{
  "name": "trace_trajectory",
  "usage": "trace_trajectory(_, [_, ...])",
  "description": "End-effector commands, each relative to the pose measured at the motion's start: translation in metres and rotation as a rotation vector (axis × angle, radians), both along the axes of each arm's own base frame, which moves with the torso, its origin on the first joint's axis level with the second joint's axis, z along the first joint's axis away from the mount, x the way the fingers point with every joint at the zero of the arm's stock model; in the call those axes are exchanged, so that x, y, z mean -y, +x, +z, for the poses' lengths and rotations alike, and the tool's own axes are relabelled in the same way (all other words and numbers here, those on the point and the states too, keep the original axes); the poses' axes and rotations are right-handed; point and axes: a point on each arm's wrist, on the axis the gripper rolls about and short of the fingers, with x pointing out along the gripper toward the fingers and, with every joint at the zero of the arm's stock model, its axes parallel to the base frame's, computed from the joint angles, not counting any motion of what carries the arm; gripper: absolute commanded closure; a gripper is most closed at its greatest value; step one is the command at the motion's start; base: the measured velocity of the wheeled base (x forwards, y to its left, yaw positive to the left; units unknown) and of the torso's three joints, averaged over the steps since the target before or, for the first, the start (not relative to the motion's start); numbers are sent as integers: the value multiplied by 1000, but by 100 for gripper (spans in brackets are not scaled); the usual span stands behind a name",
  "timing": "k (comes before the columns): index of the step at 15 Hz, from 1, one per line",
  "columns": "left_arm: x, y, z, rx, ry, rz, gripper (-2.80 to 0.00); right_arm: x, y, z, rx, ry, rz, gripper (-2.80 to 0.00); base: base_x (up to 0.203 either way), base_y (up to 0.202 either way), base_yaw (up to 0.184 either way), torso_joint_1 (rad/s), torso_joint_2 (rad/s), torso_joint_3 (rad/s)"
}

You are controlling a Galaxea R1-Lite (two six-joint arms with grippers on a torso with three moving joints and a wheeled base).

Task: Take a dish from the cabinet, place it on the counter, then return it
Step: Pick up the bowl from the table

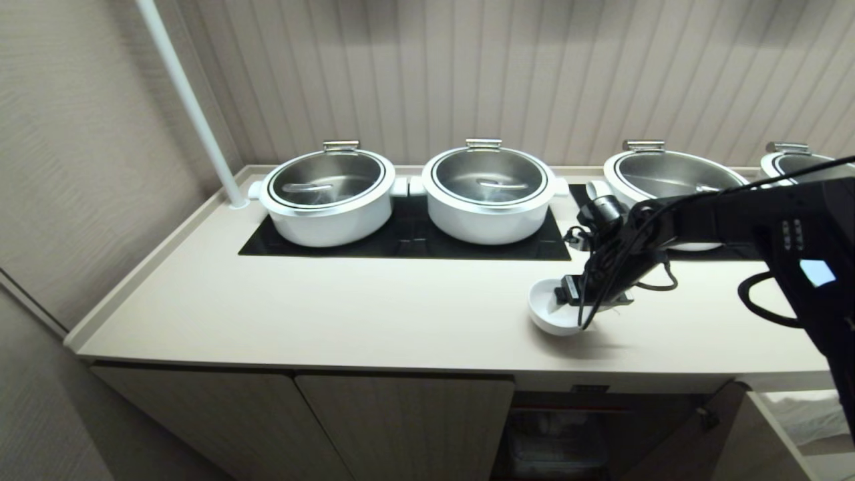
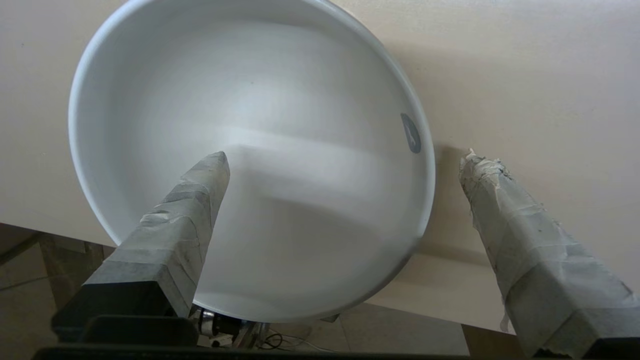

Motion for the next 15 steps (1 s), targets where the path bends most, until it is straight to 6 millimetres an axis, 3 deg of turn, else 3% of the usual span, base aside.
trace_trajectory(1, [0,0,0,1,0,0,0,1,0,-2,-6,-2,-2,-280,0,0,0,0,0,0])
trace_trajectory(15, [0,0,0,-1,0,0,0,11,10,-9,-10,11,-59,-280,0,0,0,0,0,0])
